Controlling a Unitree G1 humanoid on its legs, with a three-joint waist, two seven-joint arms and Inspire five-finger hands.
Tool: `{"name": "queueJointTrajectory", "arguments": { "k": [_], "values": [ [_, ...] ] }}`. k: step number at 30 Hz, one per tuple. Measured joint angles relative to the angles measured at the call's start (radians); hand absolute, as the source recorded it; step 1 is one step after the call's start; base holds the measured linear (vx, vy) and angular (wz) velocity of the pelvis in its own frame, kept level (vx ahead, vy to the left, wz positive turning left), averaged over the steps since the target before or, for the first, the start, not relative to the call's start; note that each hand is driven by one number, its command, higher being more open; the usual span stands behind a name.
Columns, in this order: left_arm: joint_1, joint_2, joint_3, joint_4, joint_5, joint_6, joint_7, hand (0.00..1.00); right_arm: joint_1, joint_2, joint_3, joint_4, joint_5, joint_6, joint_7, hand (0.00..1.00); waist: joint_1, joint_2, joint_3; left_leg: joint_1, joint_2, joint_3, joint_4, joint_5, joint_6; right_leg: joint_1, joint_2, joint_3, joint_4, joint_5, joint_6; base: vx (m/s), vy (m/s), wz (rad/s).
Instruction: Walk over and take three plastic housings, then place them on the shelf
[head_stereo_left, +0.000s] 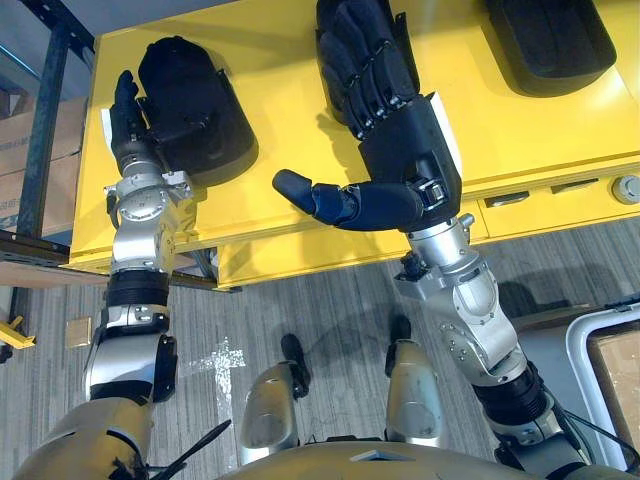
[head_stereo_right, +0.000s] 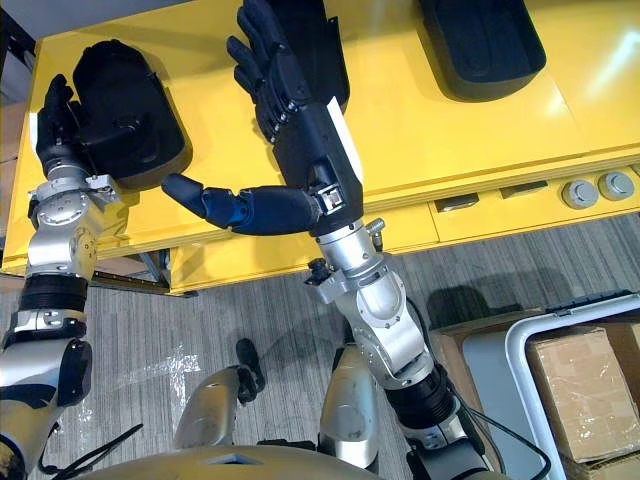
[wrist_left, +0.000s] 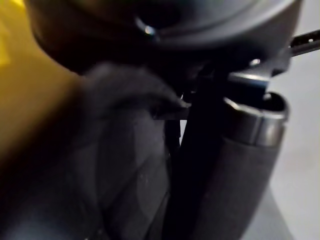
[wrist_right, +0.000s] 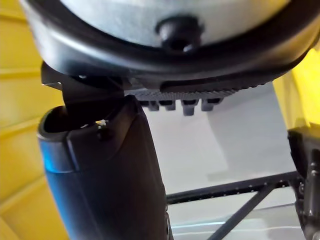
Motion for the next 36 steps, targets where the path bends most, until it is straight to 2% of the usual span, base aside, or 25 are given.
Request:
{"name": "queueJointTrajectory", "arguments": {
  "k": [6,9,13,19,25,26,28,30,31,33,34,35,36],
  "values": [
    [0.002,0.007,-0.027,0.036,0.051,0.03,-0.009,1.0,0.093,0.01,0.032,0.002,0.002,0.005,-0.008,1.0,-0.007,-0.001,-0.001,0.055,0.007,0.012,-0.004,-0.01,-0.001,0.059,0.012,0.001,-0.018,-0.003,0.001,0.0,0.001,-0.05],
    [0.007,0.036,-0.07,0.04,0.087,0.053,-0.032,1.0,0.128,0.014,0.042,0.014,0.007,0.006,-0.001,1.0,-0.013,-0.003,-0.004,0.092,0.001,0.01,-0.027,-0.006,-0.002,0.095,0.017,-0.004,-0.038,0.0,0.004,-0.01,-0.001,-0.01],
    [0.009,0.068,-0.104,0.065,0.091,0.055,-0.05,1.0,0.149,0.05,0.042,0.117,0.0,0.006,0.012,1.0,-0.024,-0.009,-0.07,0.138,-0.017,0.011,-0.11,0.033,-0.003,0.127,0.022,-0.013,-0.092,0.016,0.007,0.04,-0.004,0.0],
    [0.0,0.148,-0.128,0.065,0.081,0.044,-0.065,1.0,0.207,0.048,0.026,0.149,-0.001,0.006,0.008,1.0,-0.026,-0.007,-0.151,0.202,-0.027,0.001,-0.202,0.061,-0.005,0.189,0.034,-0.036,-0.162,0.027,0.01,0.08,-0.006,0.02],
    [-0.032,0.173,-0.135,0.005,-0.022,-0.101,-0.005,1.0,0.206,0.048,-0.011,0.204,-0.051,-0.01,-0.036,1.0,-0.013,-0.002,-0.193,0.25,-0.034,-0.02,-0.246,0.071,-0.003,0.263,0.037,-0.069,-0.221,0.038,0.015,0.05,0.012,0.11],
    [-0.032,0.174,-0.132,-0.035,-0.05,-0.143,0.006,1.0,0.204,0.047,-0.015,0.205,-0.072,-0.014,-0.05,1.0,-0.01,-0.002,-0.195,0.254,-0.034,-0.025,-0.247,0.071,-0.003,0.276,0.038,-0.075,-0.235,0.044,0.017,0.01,0.014,0.08],
    [-0.013,0.161,-0.118,-0.129,-0.075,-0.189,0.015,1.0,0.201,0.047,-0.031,0.213,-0.09,-0.021,-0.061,1.0,-0.002,-0.001,-0.198,0.267,-0.035,-0.03,-0.256,0.073,-0.002,0.3,0.041,-0.085,-0.257,0.051,0.019,0.0,0.015,0.08],
    [0.127,0.098,-0.043,-0.337,-0.083,-0.281,0.024,1.0,0.197,0.047,-0.058,0.221,-0.107,-0.028,-0.084,1.0,0.0,0.005,-0.224,0.268,-0.035,-0.033,-0.266,0.075,-0.003,0.317,0.047,-0.092,-0.295,0.068,0.019,0.02,0.006,0.05],
    [0.169,0.067,-0.025,-0.39,-0.082,-0.302,0.025,1.0,0.197,0.048,-0.073,0.222,-0.126,-0.028,-0.092,1.0,0.001,0.007,-0.229,0.269,-0.035,-0.036,-0.268,0.075,-0.003,0.326,0.048,-0.098,-0.306,0.072,0.022,0.04,-0.001,0.14],
    [0.375,-0.083,-0.005,-0.601,-0.078,-0.345,0.03,1.0,0.198,0.049,-0.134,0.236,-0.15,-0.028,-0.114,1.0,0.007,0.01,-0.245,0.289,-0.036,-0.053,-0.284,0.078,-0.004,0.367,0.052,-0.121,-0.338,0.079,0.024,0.04,-0.009,0.2],
    [0.437,-0.132,-0.009,-0.647,-0.078,-0.359,0.03,1.0,0.199,0.049,-0.151,0.236,-0.17,-0.029,-0.123,1.0,0.011,0.009,-0.246,0.296,-0.036,-0.057,-0.287,0.078,-0.004,0.377,0.053,-0.126,-0.343,0.079,0.024,0.01,-0.019,0.2],
    [0.552,-0.225,-0.029,-0.724,-0.071,-0.37,0.03,1.0,0.203,0.05,-0.185,0.236,-0.196,-0.03,-0.133,1.0,0.015,0.007,-0.254,0.299,-0.036,-0.067,-0.296,0.081,-0.007,0.391,0.056,-0.14,-0.356,0.08,0.025,0.0,-0.017,0.18],
    [0.602,-0.267,-0.044,-0.752,-0.057,-0.369,0.034,1.0,0.204,0.05,-0.201,0.236,-0.208,-0.031,-0.139,1.0,0.021,0.006,-0.255,0.298,-0.035,-0.071,-0.297,0.082,-0.008,0.394,0.057,-0.145,-0.357,0.08,0.025,-0.01,-0.019,0.2]
  ]
}}
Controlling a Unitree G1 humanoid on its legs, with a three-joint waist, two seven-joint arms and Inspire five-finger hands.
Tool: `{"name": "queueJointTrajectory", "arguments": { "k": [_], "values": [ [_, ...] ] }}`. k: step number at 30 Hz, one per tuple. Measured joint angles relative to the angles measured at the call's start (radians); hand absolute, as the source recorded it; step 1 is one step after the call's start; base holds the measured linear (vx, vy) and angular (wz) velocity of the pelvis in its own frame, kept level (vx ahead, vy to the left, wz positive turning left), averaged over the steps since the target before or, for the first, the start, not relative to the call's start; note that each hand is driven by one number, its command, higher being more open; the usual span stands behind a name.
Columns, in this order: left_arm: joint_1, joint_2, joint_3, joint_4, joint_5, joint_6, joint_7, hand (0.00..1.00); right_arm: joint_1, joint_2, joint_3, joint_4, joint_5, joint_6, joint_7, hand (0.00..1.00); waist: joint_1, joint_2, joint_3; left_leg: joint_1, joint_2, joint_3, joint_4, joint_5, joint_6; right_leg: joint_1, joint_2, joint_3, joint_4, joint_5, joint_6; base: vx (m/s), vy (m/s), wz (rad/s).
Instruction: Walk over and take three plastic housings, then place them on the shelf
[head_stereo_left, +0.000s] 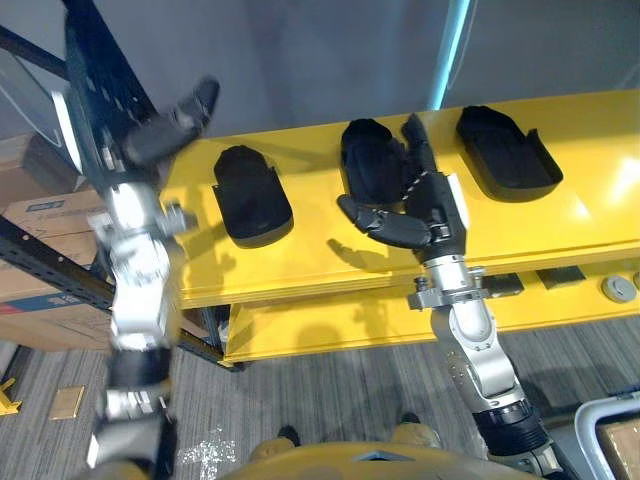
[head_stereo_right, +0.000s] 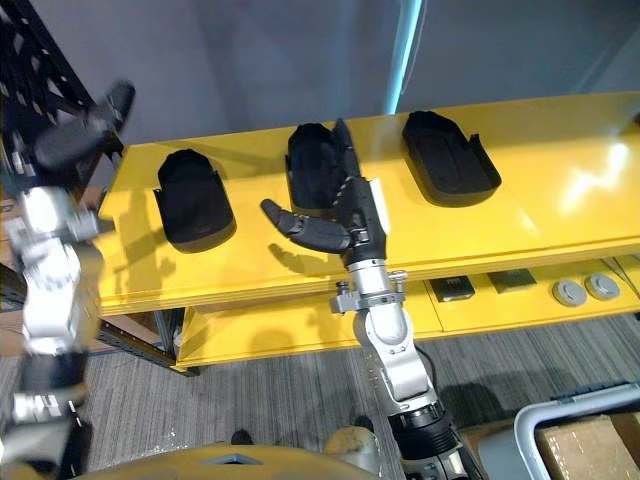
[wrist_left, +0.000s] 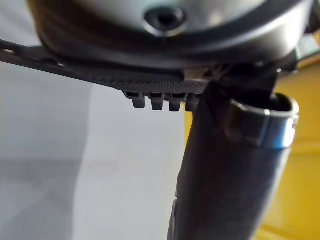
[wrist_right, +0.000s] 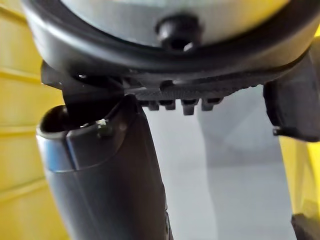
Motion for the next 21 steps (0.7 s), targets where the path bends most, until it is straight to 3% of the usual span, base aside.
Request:
{"name": "queueJointTrajectory", "arguments": {
  "k": [2,3,10,14,19,21],
  "values": [
    [0.166,-0.106,-0.072,-0.051,-0.001,0.004,-0.008,1.0,0.003,0.006,-0.057,0.0,-0.006,-0.008,-0.015,1.0,0.024,-0.009,-0.005,-0.001,0.005,-0.007,-0.008,0.004,-0.005,0.009,0.006,-0.015,-0.007,0.0,-0.001,-0.02,-0.016,0.16],
    [0.304,-0.124,-0.163,-0.135,0.017,-0.015,-0.093,1.0,0.01,0.021,-0.149,-0.001,-0.038,-0.106,-0.132,1.0,0.066,-0.057,-0.022,0.003,0.009,-0.017,-0.032,0.018,-0.01,0.018,0.013,-0.029,-0.014,0.002,-0.003,-0.01,-0.008,0.08],
    [0.315,-0.124,-0.149,-0.135,0.018,-0.015,-0.094,1.0,0.017,0.021,-0.149,-0.001,-0.037,-0.107,-0.121,1.0,0.065,-0.059,-0.021,0.002,0.009,-0.017,-0.027,0.018,-0.01,0.018,0.013,-0.028,-0.013,0.002,-0.003,0.0,0.0,0.0],
    [0.346,-0.125,-0.079,-0.135,0.062,-0.017,-0.086,1.0,0.057,0.021,-0.143,-0.004,-0.043,-0.108,-0.055,1.0,0.065,-0.06,-0.017,-0.002,0.009,-0.02,-0.026,0.017,-0.01,0.017,0.013,-0.031,-0.014,0.001,-0.003,0.0,0.0,0.02],
    [0.379,-0.127,0.007,-0.135,0.134,-0.017,-0.081,1.0,0.074,0.007,-0.08,-0.01,-0.157,-0.109,0.032,1.0,0.073,-0.065,-0.005,-0.056,0.01,-0.065,-0.027,0.028,-0.005,-0.003,0.014,-0.08,-0.014,-0.003,-0.008,-0.01,-0.008,0.28],
    [0.385,-0.127,0.022,-0.135,0.177,-0.017,-0.086,1.0,0.071,-0.037,-0.024,-0.01,-0.199,-0.108,0.097,1.0,0.099,-0.07,0.013,-0.082,0.01,-0.091,-0.028,0.04,-0.011,-0.011,0.015,-0.106,-0.014,-0.004,-0.009,0.0,-0.019,0.37]
  ]
}}
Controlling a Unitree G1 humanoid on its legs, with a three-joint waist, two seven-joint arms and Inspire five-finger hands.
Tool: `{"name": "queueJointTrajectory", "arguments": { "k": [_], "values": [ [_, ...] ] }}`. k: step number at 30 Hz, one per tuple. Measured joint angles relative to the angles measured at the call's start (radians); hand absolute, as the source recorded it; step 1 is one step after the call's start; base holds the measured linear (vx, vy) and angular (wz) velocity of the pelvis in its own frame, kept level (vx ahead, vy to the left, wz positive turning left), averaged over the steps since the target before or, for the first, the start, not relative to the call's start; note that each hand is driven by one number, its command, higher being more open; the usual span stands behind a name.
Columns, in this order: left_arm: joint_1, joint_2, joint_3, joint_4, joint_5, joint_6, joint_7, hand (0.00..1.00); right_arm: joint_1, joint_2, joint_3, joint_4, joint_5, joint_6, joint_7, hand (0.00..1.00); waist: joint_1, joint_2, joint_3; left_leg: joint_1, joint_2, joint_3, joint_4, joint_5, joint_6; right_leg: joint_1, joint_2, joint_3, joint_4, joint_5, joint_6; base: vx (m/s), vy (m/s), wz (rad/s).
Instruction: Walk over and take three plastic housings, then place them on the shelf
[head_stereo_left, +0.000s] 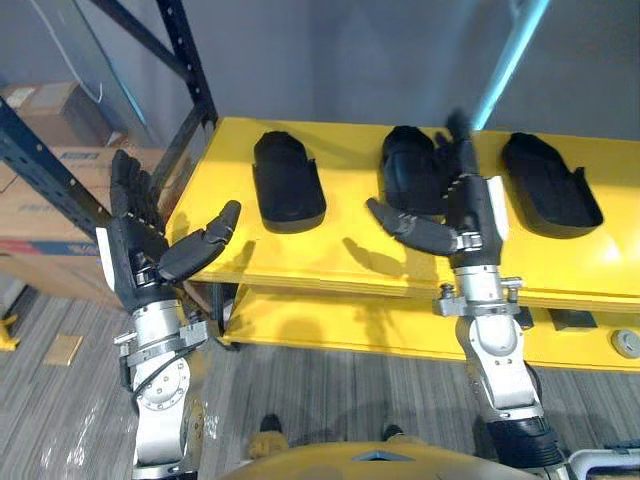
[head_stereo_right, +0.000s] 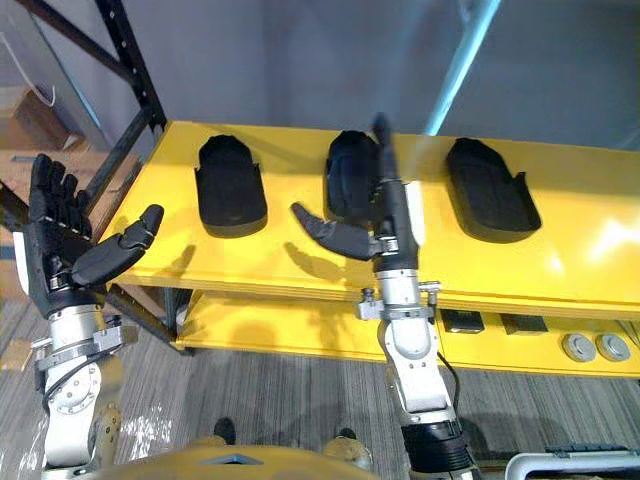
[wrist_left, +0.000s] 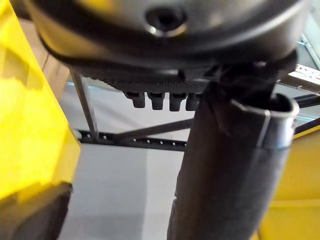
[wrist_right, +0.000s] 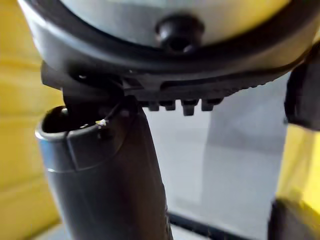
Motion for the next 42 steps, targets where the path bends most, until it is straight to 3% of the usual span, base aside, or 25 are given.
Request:
{"name": "queueJointTrajectory", "arguments": {
  "k": [5,13,18,24,30,39,40,42],
  "values": [
    [0.005,0.001,0.012,0.0,0.0,0.0,-0.037,1.0,-0.096,-0.027,0.079,0.003,-0.036,0.0,0.077,1.0,0.036,-0.016,0.028,-0.026,-0.003,-0.027,0.012,0.006,0.001,-0.006,-0.003,-0.023,0.003,0.0,-0.001,0.02,-0.004,0.19],
    [0.005,0.005,0.005,0.0,-0.001,0.001,-0.044,1.0,-0.175,-0.057,0.123,0.07,-0.044,-0.025,0.121,1.0,0.042,-0.014,0.054,-0.031,-0.001,-0.028,0.021,0.001,-0.001,-0.008,-0.004,-0.023,0.019,-0.013,-0.012,-0.01,-0.001,0.0],
    [0.004,0.008,-0.017,0.0,-0.001,0.001,-0.044,1.0,-0.249,-0.075,0.16,0.181,-0.23,-0.026,0.042,1.0,0.044,0.003,0.079,-0.062,0.001,-0.039,0.041,-0.004,0.001,-0.029,-0.005,-0.027,0.034,-0.013,-0.012,-0.03,0.001,0.04],
    [0.003,0.022,-0.05,0.0,-0.001,0.003,-0.051,1.0,-0.359,-0.108,0.22,0.258,-0.423,-0.026,-0.021,1.0,0.05,0.005,0.088,-0.078,-0.002,-0.061,0.03,0.015,0.0,-0.041,-0.005,-0.041,0.039,-0.015,-0.015,0.01,-0.003,0.11],
    [0.001,0.041,-0.055,0.0,-0.002,0.003,-0.052,1.0,-0.469,-0.152,0.25,0.37,-0.496,-0.027,-0.102,1.0,0.07,0.017,0.135,-0.076,-0.001,-0.081,0.001,0.043,-0.001,-0.048,-0.006,-0.052,0.06,-0.025,-0.022,-0.04,-0.006,0.1],
    [0.001,0.042,-0.061,0.0,-0.007,0.003,-0.056,1.0,-0.52,-0.166,0.263,0.429,-0.461,0.015,-0.092,1.0,0.077,0.02,0.145,-0.073,-0.001,-0.091,-0.034,0.075,0.0,-0.064,-0.007,-0.058,0.079,-0.028,-0.025,-0.02,-0.007,0.03],
    [0.001,0.042,-0.064,0.0,-0.007,0.003,-0.056,1.0,-0.531,-0.166,0.263,0.445,-0.447,0.024,-0.089,0.0,0.077,0.02,0.145,-0.074,0.0,-0.091,-0.044,0.083,0.0,-0.073,-0.008,-0.057,0.087,-0.031,-0.025,-0.05,-0.011,0.0],
    [0.002,0.042,-0.07,0.0,-0.012,0.003,-0.056,1.0,-0.547,-0.166,0.263,0.464,-0.418,0.03,-0.073,0.0,0.076,0.022,0.149,-0.071,0.0,-0.091,-0.056,0.093,0.0,-0.077,-0.008,-0.057,0.091,-0.031,-0.025,-0.05,-0.01,0.0]
  ]
}}
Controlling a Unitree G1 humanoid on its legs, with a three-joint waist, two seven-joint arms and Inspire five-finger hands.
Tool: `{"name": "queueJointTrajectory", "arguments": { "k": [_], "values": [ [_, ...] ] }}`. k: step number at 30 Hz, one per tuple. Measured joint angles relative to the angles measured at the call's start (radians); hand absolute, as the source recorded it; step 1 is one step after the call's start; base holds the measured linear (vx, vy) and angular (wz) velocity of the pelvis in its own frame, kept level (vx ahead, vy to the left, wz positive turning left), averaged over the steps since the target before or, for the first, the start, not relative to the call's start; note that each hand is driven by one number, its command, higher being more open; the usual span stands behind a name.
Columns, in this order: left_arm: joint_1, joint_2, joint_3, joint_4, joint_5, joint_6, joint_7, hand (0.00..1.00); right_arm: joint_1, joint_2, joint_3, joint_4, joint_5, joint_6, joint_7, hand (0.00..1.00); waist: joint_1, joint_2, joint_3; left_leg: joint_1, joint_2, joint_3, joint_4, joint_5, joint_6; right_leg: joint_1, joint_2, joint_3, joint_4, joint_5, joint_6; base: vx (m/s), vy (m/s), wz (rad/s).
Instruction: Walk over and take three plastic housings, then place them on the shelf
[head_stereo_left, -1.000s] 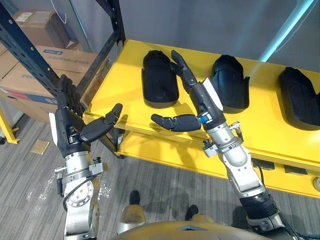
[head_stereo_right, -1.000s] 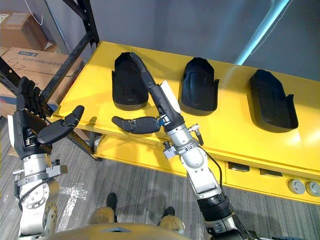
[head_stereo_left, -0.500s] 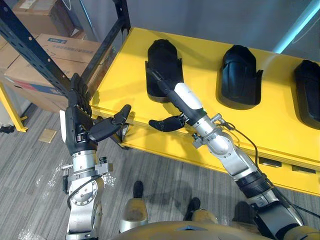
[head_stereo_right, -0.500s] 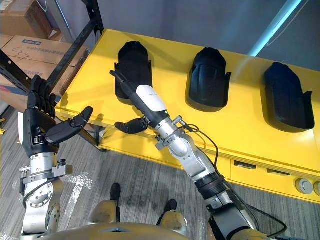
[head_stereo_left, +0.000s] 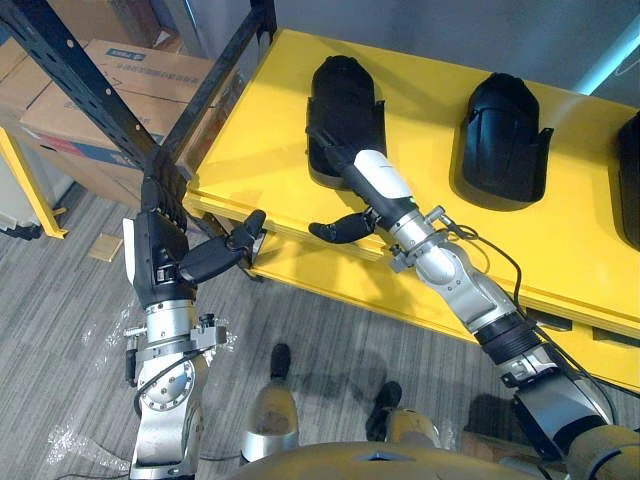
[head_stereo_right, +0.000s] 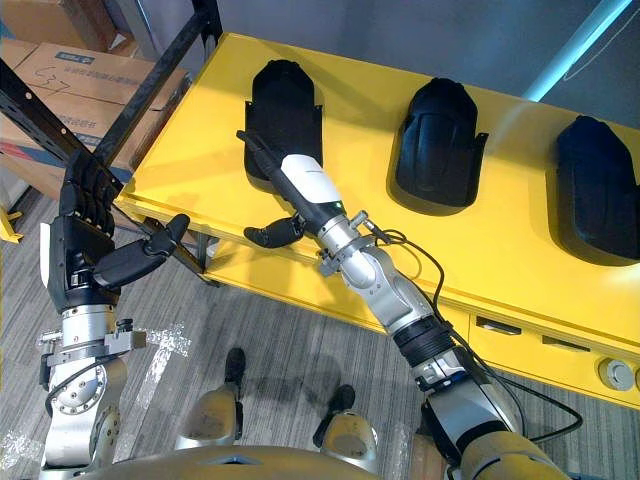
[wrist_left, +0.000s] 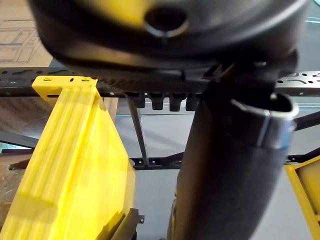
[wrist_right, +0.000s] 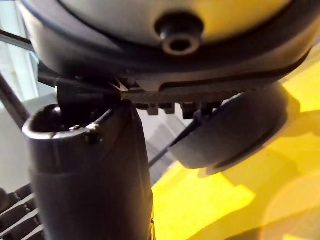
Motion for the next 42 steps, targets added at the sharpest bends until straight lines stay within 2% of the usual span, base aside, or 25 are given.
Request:
{"name": "queueJointTrajectory", "arguments": {
  "k": [7,12,16,25,29,37,42],
  "values": [
    [0.0,0.0,-0.01,0.0,-0.005,0.0,-0.005,1.0,-0.065,-0.001,0.012,0.054,0.009,0.001,0.035,0.0,0.005,0.005,0.005,0.011,0.0,-0.001,-0.012,0.012,0.002,0.001,-0.003,0.0,0.015,-0.002,0.0,-0.04,-0.008,0.0],
    [0.0,0.0,-0.011,0.0,-0.012,0.0,-0.008,1.0,-0.1,-0.002,0.005,0.094,0.053,0.016,0.043,0.0,0.024,0.005,0.006,0.009,-0.003,-0.006,-0.012,0.014,0.004,0.001,-0.006,-0.005,0.015,-0.001,0.001,-0.02,-0.007,0.03],
    [0.0,0.0,-0.012,0.001,-0.012,0.0,-0.009,1.0,-0.124,-0.001,0.005,0.121,0.126,0.018,0.077,0.0,0.027,0.004,0.007,0.005,-0.008,-0.016,-0.012,0.021,0.005,0.004,-0.011,-0.017,0.016,-0.001,0.002,0.0,-0.013,0.08],
    [0.001,-0.001,-0.013,0.004,-0.011,0.0,-0.001,1.0,-0.132,0.007,0.005,0.14,0.151,0.015,0.079,0.0,0.027,0.012,0.018,0.012,-0.011,-0.019,-0.016,0.025,0.006,0.013,-0.015,-0.02,0.016,0.0,0.003,-0.02,-0.01,0.0],
    [0.001,0.0,-0.027,0.005,-0.011,0.0,0.012,1.0,-0.142,0.039,0.005,0.141,0.149,0.083,0.04,0.0,0.026,0.013,0.02,0.011,-0.011,-0.018,-0.016,0.026,0.007,0.013,-0.015,-0.019,0.014,0.0,0.002,-0.04,-0.018,-0.01],
    [0.0,-0.001,-0.088,0.005,-0.011,0.008,0.052,1.0,-0.173,0.154,-0.074,0.149,0.145,0.338,-0.129,0.0,0.026,0.024,0.026,0.01,-0.02,-0.016,-0.017,0.03,0.012,0.01,-0.025,-0.018,0.015,0.003,0.006,0.0,0.0,0.0],
    [0.001,-0.003,-0.1,0.006,-0.012,0.021,0.066,1.0,-0.222,0.167,-0.11,0.184,0.144,0.407,-0.178,0.0,0.025,0.035,0.033,0.007,-0.025,-0.014,-0.017,0.032,0.017,0.003,-0.031,-0.017,0.019,0.004,0.008,-0.01,-0.005,-0.01]
  ]
}}
